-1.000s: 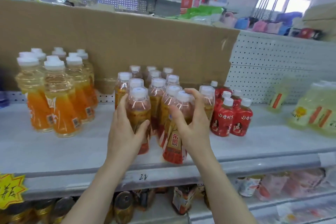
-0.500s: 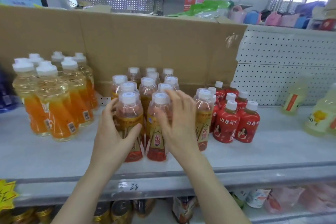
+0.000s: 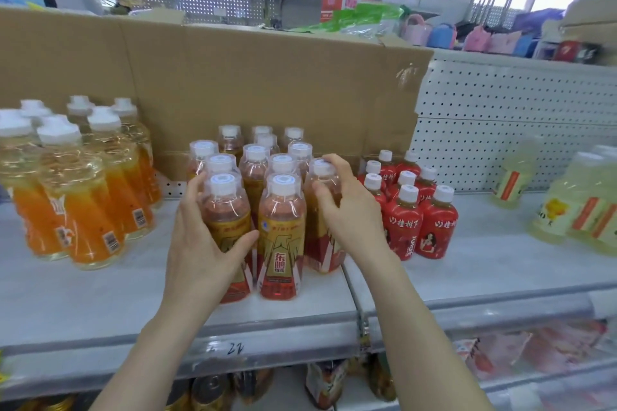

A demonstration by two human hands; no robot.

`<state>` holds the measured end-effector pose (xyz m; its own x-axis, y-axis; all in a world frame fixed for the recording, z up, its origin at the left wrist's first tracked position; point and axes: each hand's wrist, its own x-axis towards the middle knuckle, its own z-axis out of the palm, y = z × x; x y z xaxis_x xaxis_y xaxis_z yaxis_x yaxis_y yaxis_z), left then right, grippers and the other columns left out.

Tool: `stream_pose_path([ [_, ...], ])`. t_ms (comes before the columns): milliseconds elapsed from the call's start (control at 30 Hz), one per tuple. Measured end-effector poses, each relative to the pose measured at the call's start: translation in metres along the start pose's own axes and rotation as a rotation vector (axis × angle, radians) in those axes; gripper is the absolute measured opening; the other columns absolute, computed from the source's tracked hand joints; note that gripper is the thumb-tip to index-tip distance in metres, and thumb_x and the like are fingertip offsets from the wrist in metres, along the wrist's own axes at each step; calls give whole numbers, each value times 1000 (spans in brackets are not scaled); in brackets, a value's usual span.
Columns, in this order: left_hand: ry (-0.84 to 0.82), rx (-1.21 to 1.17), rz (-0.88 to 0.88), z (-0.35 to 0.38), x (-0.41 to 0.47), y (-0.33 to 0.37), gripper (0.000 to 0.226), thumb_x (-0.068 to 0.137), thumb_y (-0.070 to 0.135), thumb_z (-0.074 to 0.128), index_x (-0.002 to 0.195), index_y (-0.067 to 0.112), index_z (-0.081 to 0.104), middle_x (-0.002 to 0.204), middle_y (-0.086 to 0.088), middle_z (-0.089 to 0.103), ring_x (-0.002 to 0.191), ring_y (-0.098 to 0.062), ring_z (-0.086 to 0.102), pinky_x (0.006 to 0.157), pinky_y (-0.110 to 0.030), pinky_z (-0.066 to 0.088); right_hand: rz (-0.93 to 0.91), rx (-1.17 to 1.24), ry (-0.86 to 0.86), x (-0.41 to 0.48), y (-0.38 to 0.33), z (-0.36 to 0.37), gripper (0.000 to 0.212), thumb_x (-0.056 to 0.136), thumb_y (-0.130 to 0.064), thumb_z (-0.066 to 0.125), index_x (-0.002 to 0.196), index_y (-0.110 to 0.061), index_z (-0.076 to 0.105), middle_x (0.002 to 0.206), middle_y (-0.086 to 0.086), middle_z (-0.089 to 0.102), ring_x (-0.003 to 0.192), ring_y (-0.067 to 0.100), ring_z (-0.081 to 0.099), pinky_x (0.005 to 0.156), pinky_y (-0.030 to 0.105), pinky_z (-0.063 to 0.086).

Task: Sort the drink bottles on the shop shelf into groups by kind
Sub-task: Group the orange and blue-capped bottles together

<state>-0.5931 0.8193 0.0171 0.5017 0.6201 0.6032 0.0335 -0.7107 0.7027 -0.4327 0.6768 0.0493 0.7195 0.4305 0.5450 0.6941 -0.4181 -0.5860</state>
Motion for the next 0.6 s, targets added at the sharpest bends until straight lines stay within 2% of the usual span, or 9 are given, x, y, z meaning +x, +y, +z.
stream_pose_path([
  [167, 5, -4, -1, 3, 2, -4, 107, 70, 31, 87, 148, 39, 15, 149, -4, 41, 134, -22, 44, 105, -51, 45, -27, 92, -130, 16, 19, -21, 35, 101, -36, 52, 134, -39, 40, 98, -6, 55, 78, 3, 51, 73, 26, 40],
  [267, 11, -31, -4, 6, 1, -6, 107, 70, 29, 87, 149, 38, 16, 149, -3, 41, 134, -20, 44, 106, -50, 44, -50, 95, -130, 8, 21, -24, 37, 100, -36, 57, 132, -36, 40, 92, -11, 50, 75, 1, 49, 66, 20, 36],
  [367, 13, -46, -18, 7, 0, -7, 107, 70, 28, 86, 149, 40, 15, 150, -2, 40, 135, -21, 44, 107, -51, 43, -51, 59, -110, 5, 20, -23, 41, 99, -38, 57, 135, -35, 37, 113, -4, 57, 91, 7, 56, 74, 25, 41],
  [433, 15, -47, -26, 5, 0, -7, 107, 71, 29, 86, 149, 42, 14, 151, -2, 38, 136, -22, 43, 107, -52, 43, -54, 33, -111, 4, 17, -22, 45, 100, -40, 56, 139, -33, 36, 126, -1, 56, 96, 10, 55, 78, 27, 42],
  [600, -12, -7, -42, 1, -5, -3, 112, 73, 31, 85, 150, 48, 5, 152, -2, 36, 137, -24, 42, 106, -54, 43, -59, -40, -69, -1, 14, -15, 47, 102, -42, 51, 144, -34, 33, 128, 0, 55, 91, 15, 59, 74, 33, 45],
])
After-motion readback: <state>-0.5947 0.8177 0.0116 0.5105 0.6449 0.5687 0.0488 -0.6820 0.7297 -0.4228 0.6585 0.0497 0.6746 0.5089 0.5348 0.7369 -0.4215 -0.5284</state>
